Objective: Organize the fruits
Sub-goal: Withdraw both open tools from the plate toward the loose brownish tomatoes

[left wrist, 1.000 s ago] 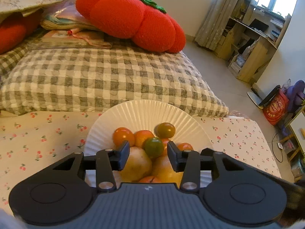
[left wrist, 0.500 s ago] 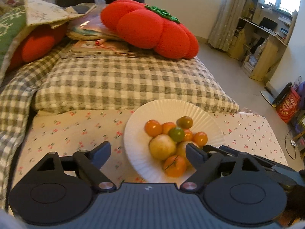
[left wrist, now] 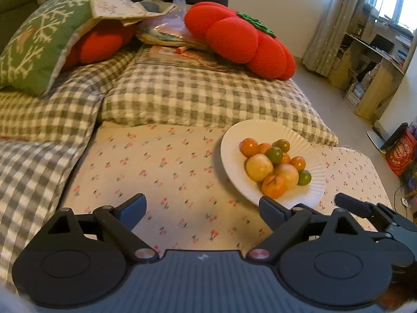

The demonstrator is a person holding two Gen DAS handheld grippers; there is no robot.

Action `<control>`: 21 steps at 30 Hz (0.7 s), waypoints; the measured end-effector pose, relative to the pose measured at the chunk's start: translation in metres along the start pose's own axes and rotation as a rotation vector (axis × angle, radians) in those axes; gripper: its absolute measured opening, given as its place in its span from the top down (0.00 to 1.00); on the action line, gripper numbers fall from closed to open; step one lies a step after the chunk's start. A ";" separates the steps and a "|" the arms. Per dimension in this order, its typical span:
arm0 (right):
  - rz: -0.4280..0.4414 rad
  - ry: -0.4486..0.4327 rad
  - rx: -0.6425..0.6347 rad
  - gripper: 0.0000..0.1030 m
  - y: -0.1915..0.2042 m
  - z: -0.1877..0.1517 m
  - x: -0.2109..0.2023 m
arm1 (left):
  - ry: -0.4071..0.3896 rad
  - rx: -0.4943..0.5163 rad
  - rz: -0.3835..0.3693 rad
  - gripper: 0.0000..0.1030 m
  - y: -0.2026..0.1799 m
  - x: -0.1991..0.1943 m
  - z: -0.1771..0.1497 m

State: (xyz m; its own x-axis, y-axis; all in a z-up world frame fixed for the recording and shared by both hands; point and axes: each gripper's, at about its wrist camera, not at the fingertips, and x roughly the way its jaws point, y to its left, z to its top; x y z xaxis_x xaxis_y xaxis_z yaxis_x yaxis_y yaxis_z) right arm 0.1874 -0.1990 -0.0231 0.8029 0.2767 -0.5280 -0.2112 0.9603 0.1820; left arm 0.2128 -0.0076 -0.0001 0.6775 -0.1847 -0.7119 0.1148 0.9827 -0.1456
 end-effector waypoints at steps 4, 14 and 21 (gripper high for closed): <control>-0.014 -0.016 0.005 0.06 0.007 -0.006 -0.016 | -0.006 0.004 0.008 0.12 0.010 -0.016 -0.014; 0.029 -0.016 -0.021 0.05 0.038 -0.035 -0.059 | -0.006 0.001 0.008 0.12 0.035 -0.062 -0.056; 0.025 0.010 -0.017 0.05 0.052 -0.062 -0.082 | -0.015 0.049 0.055 0.11 0.047 -0.083 -0.093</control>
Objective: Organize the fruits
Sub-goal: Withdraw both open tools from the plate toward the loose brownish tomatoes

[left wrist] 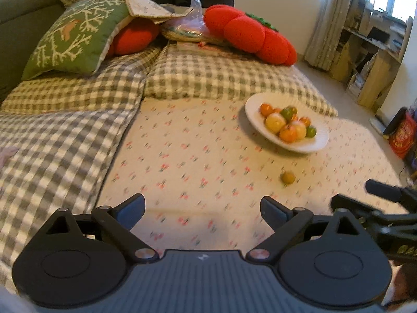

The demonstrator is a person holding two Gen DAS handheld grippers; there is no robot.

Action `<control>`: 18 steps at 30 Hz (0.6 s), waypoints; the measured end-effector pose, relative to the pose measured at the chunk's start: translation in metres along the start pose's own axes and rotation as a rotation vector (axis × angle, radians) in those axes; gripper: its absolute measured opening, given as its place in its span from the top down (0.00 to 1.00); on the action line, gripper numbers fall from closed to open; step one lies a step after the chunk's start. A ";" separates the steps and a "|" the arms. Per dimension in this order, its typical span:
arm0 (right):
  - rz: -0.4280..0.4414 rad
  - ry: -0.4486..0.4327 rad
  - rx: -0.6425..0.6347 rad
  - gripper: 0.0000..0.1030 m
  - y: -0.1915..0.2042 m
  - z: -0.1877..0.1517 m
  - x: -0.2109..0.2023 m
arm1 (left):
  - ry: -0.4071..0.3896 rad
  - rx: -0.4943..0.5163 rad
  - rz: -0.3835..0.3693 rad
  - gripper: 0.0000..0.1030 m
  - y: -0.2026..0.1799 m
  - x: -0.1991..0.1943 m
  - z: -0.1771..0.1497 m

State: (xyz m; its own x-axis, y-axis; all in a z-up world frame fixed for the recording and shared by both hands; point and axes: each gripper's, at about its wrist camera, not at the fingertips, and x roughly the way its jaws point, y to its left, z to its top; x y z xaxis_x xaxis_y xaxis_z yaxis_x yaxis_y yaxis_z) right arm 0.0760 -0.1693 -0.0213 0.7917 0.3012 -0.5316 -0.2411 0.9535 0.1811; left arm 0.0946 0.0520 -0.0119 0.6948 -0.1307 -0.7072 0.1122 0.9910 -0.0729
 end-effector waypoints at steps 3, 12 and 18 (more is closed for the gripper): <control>-0.013 0.021 -0.012 0.05 0.006 -0.012 -0.005 | 0.038 -0.005 -0.009 0.11 0.004 0.002 -0.015; -0.005 0.059 -0.059 0.05 0.020 -0.035 -0.015 | 0.046 0.030 -0.027 0.11 0.010 -0.007 -0.036; 0.097 0.078 -0.172 0.13 0.041 -0.043 -0.008 | 0.057 -0.017 -0.048 0.21 0.029 -0.008 -0.038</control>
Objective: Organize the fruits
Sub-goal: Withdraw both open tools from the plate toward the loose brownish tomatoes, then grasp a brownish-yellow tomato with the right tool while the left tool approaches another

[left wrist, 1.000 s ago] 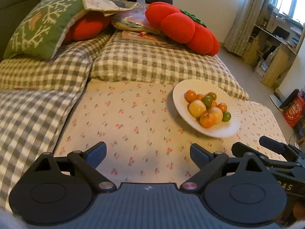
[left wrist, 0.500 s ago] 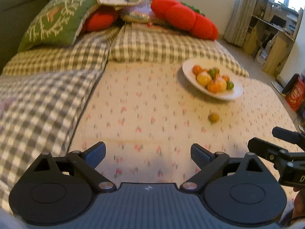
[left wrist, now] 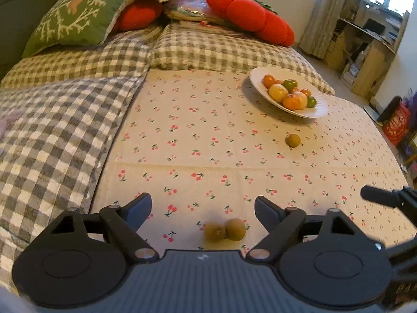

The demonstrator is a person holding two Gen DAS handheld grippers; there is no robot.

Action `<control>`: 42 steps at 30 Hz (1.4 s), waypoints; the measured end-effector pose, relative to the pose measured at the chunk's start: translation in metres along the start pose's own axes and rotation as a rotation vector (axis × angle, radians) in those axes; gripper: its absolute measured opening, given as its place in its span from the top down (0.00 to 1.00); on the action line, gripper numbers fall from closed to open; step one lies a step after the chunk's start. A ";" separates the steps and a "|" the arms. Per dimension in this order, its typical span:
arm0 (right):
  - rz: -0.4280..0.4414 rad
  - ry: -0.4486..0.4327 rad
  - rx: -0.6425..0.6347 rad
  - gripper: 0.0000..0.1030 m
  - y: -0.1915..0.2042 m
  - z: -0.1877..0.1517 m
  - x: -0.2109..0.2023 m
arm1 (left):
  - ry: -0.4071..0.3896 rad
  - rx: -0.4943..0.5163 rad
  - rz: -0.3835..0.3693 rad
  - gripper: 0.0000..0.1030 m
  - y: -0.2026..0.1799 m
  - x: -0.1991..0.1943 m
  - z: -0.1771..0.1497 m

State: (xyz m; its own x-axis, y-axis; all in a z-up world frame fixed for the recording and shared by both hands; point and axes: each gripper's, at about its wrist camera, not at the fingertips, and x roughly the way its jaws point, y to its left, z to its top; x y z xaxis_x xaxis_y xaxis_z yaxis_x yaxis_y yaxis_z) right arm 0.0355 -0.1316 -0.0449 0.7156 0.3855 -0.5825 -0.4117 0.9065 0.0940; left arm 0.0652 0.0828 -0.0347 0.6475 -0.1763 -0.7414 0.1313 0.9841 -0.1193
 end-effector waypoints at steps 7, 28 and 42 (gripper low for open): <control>0.092 0.080 -0.168 0.33 0.028 -0.005 0.039 | 0.054 -0.076 -0.015 0.26 0.009 0.010 -0.005; -0.105 0.203 -0.043 0.66 0.006 -0.049 0.038 | 0.119 -0.122 -0.041 0.26 0.010 0.038 -0.021; -0.079 0.170 0.051 0.77 -0.006 -0.047 0.038 | 0.143 -0.014 -0.085 0.29 -0.007 0.042 -0.024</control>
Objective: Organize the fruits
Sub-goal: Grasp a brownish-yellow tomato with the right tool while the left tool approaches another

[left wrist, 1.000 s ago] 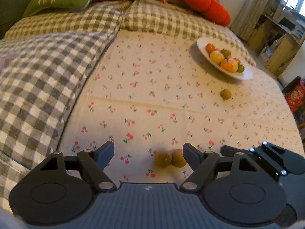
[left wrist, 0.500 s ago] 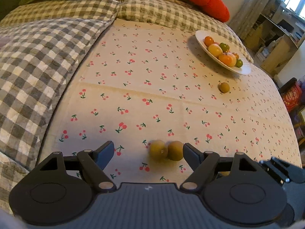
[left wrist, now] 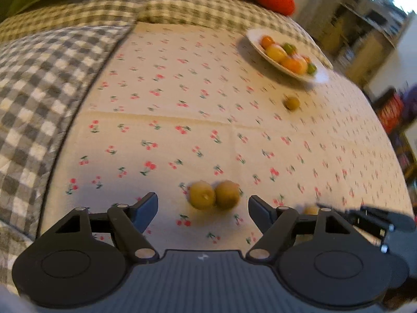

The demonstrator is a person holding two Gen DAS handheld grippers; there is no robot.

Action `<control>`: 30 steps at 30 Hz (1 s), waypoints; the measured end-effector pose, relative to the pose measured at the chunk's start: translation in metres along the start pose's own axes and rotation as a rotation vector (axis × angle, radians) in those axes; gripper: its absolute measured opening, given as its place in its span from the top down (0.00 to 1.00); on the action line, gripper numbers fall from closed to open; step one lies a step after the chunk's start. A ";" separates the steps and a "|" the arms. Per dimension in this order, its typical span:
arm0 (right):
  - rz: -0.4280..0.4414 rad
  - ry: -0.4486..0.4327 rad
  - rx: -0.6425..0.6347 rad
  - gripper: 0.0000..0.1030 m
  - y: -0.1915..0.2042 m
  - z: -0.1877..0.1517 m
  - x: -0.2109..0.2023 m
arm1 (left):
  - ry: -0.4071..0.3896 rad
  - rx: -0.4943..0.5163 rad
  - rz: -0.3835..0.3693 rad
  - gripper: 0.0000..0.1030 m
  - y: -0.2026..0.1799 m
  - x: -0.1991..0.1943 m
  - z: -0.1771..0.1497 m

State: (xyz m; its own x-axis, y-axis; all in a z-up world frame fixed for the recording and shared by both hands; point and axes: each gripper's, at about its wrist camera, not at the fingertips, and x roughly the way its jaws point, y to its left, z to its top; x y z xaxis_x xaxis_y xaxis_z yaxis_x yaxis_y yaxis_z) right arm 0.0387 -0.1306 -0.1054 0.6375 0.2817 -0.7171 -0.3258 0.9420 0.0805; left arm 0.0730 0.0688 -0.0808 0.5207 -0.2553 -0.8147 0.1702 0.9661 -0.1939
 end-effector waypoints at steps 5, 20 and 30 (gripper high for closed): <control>0.009 -0.004 0.005 0.77 0.000 0.000 0.000 | 0.008 0.080 -0.007 0.29 -0.011 0.006 -0.002; 0.022 -0.018 0.033 0.77 -0.003 0.000 0.001 | 0.022 0.075 0.015 0.49 -0.002 0.030 0.010; 0.022 -0.035 0.042 0.77 -0.002 0.000 -0.001 | 0.015 0.104 0.024 0.83 -0.004 0.031 0.008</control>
State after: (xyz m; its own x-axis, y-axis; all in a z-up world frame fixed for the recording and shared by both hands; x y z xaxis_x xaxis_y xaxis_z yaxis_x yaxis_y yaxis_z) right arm 0.0384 -0.1326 -0.1044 0.6550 0.3078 -0.6901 -0.3110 0.9422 0.1250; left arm 0.0955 0.0563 -0.1010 0.5128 -0.2312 -0.8268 0.2443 0.9625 -0.1176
